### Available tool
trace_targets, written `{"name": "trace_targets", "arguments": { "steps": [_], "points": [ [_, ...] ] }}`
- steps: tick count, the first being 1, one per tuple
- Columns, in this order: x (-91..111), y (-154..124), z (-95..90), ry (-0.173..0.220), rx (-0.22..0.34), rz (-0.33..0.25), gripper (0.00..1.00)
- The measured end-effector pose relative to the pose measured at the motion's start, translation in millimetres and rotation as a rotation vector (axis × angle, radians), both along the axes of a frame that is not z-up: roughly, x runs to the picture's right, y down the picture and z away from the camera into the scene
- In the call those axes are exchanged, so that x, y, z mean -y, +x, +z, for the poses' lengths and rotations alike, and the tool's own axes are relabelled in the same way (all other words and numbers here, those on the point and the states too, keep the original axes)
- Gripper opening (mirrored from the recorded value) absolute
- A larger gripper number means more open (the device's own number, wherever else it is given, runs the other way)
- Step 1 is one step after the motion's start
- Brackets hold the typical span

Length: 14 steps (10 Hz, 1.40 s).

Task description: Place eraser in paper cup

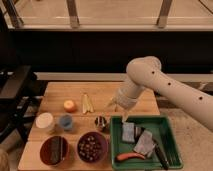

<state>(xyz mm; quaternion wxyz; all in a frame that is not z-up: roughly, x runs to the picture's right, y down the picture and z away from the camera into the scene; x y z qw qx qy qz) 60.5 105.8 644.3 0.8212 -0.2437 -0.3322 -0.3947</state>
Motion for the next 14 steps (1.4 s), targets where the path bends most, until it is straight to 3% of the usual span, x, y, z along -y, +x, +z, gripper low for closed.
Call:
{"name": "trace_targets", "arguments": {
  "steps": [2,5,7,9,11,14],
  "points": [
    [-4,4,-3.9,0.008,0.032,-0.028,0.65],
    [-10,-30,-8.6,0.109,0.136,-0.126,0.65],
    [-16,-67,-9.1,0.181,0.198,-0.193,0.65],
    [-23,-94,-5.4,0.230,0.248,-0.220,0.65],
    [-32,-120,3.2,0.237,0.297,-0.221,0.65],
    [-47,-164,10.6,0.214,0.383,-0.212,0.65]
  ]
}}
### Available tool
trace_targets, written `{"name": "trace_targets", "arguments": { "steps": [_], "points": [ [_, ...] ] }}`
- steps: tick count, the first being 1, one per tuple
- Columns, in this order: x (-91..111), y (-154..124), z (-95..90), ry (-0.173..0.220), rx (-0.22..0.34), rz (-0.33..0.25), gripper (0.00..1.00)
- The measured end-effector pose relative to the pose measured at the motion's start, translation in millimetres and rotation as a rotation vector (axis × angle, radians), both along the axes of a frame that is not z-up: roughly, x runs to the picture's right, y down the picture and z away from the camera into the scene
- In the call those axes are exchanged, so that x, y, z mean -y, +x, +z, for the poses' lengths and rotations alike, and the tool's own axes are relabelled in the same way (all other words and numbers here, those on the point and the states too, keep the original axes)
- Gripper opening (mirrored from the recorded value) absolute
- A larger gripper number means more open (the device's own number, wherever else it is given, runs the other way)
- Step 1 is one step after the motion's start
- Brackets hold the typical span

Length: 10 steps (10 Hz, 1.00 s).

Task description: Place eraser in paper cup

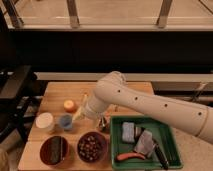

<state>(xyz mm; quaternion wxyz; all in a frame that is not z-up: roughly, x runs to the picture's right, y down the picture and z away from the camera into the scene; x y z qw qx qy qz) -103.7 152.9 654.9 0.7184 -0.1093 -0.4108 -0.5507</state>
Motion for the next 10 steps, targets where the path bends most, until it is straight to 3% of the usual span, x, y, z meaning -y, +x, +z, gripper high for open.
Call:
{"name": "trace_targets", "arguments": {
  "steps": [5,10],
  "points": [
    [-22,-71,-8.6,-0.057,0.119,-0.025,0.65],
    [-23,-71,-9.4,-0.059,0.121,-0.024,0.65]
  ]
}}
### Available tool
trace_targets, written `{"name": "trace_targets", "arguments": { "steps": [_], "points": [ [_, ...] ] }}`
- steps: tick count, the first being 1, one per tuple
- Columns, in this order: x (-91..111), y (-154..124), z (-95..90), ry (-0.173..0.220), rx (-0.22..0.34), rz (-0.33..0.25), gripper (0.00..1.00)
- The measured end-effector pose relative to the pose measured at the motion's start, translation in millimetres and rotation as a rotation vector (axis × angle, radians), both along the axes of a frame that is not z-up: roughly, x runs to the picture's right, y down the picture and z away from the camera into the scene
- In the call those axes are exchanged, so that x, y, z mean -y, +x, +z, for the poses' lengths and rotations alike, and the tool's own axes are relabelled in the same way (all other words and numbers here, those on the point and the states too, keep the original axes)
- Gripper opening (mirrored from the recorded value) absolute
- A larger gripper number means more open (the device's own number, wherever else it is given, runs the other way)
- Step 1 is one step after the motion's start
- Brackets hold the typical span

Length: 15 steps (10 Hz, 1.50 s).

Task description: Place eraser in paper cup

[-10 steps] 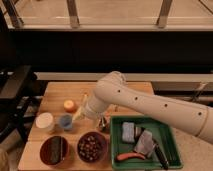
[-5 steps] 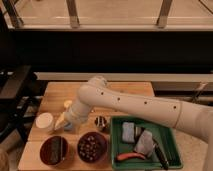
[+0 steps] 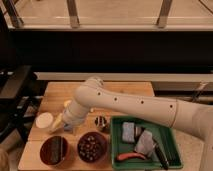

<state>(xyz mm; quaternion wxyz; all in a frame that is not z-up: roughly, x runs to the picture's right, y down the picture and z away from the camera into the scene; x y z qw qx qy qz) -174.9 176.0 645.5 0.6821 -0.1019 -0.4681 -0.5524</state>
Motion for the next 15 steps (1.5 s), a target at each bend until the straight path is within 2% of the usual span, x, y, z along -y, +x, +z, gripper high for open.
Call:
{"name": "trace_targets", "arguments": {
  "steps": [2,5,8,15],
  "points": [
    [-3,-3,0.3,0.018,0.014,0.007,0.65],
    [-17,-36,3.3,0.068,0.048,-0.016,0.65],
    [-27,-52,9.8,0.089,0.071,-0.036,0.65],
    [-63,-57,30.2,0.022,0.085,-0.013,0.65]
  ]
}}
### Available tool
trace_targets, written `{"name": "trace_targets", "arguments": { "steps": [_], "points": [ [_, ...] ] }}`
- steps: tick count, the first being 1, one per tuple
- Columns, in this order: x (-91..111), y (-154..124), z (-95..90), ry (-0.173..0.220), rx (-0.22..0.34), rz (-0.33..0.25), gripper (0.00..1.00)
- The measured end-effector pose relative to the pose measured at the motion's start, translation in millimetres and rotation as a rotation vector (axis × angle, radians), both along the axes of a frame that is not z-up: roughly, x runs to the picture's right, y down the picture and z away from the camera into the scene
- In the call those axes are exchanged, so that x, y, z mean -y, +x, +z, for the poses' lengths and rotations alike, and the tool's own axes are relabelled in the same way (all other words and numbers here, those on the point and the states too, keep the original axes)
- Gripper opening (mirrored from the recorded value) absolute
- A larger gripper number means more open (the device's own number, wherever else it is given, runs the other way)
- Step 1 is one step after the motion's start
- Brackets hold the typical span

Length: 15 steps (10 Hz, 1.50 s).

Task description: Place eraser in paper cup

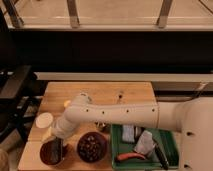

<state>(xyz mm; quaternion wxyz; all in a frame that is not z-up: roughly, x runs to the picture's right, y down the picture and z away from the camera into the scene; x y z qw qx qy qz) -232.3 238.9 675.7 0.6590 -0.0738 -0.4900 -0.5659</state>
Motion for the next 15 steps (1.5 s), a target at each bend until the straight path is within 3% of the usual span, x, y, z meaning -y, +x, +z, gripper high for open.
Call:
{"name": "trace_targets", "arguments": {
  "steps": [6,13,15],
  "points": [
    [-22,-1,16.6,-0.068,0.004,0.023,0.65],
    [-34,-11,29.0,-0.116,0.038,0.028,0.65],
    [-38,-15,30.9,-0.132,0.055,0.028,0.54]
  ]
}}
